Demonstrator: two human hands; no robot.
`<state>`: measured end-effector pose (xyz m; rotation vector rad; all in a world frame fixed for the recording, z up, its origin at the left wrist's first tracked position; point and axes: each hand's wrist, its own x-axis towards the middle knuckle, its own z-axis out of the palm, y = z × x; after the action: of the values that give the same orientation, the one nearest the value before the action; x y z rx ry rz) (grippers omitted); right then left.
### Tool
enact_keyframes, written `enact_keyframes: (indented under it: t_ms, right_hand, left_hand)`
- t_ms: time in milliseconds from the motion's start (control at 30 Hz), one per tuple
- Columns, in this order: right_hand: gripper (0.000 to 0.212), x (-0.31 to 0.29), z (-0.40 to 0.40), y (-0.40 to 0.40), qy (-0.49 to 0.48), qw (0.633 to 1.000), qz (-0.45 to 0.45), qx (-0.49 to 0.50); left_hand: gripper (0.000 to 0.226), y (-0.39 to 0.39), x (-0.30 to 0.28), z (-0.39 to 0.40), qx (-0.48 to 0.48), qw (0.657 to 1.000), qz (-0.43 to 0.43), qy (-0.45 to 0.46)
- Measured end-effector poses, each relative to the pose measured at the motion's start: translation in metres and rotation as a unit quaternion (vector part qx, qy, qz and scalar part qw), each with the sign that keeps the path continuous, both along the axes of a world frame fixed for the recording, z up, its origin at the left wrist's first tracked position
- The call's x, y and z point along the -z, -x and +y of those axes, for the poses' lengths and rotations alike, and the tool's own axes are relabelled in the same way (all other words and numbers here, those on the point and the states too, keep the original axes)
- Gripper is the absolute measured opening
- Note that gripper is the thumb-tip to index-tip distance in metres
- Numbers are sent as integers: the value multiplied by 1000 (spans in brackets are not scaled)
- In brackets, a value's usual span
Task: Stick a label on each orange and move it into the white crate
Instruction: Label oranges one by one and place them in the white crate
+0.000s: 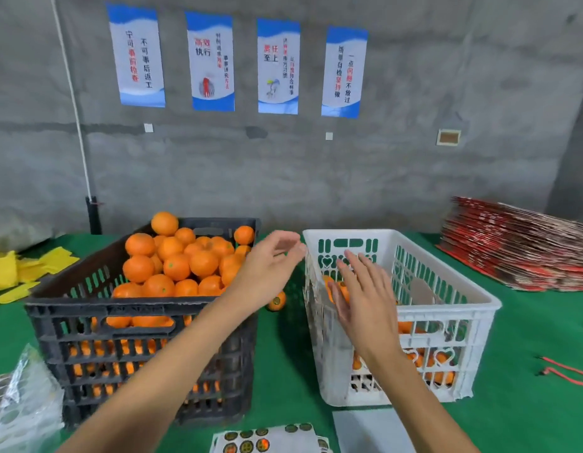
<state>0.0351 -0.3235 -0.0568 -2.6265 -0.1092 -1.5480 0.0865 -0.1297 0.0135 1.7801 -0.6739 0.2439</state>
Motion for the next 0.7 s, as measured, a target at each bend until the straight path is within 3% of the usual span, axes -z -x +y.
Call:
enact_keyframes:
  t_ms: [67,167,267,367,433,500,600,700]
  right_hand:
    - [40,-1,14,-5,-3,1000,9,-29]
    - [39,-4,50,-12,-42,992,24,-115]
    - [44,-13,95,-20,-142,964,69,-212]
    - [39,-27,136,-33,-254,904,125,-319]
    - [37,-35,154,-42,-285,876,161,-353]
    - [38,-36,164,-48,-270,872,195,-358]
    - [37,-31,166,-56,-228,891,220,-324]
    - [34,-27,164,-57,-231,891,223,-320]
  left_hand:
    - [23,-22,-3,19,-85,995,-6,-52]
    - [42,-50,2,65,-190,955,42,-225]
    - [54,-70,4,114,-211,882,163,-388]
    - [66,-83,1,152,-236,814,227,-479]
    - [58,-88,3,169,-243,755,257,-553]
    - [54,-92,6,177,-253,708,296,-589]
    - [61,-96,7,168,-271,691,263,-616]
    - [58,-87,5,154,-263,705,264,-603]
